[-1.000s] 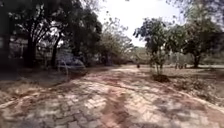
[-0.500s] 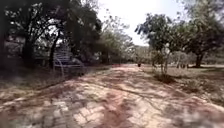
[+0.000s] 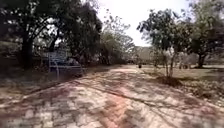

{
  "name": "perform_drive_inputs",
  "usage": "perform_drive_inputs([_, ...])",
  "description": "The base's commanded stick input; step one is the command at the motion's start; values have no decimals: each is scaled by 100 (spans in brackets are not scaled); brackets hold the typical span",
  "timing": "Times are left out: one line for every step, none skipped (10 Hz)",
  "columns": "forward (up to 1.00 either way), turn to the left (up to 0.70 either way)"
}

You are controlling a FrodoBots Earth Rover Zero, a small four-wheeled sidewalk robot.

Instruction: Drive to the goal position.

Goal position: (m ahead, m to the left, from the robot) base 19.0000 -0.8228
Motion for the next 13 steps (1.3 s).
perform_drive_inputs([70,0])
perform_drive_inputs([70,0])
perform_drive_inputs([70,0])
perform_drive_inputs([70,0])
perform_drive_inputs([70,0])
perform_drive_inputs([70,0])
perform_drive_inputs([70,0])
perform_drive_inputs([70,0])
perform_drive_inputs([70,0])
perform_drive_inputs([70,0])
perform_drive_inputs([70,0])
perform_drive_inputs([70,0])
perform_drive_inputs([70,0])
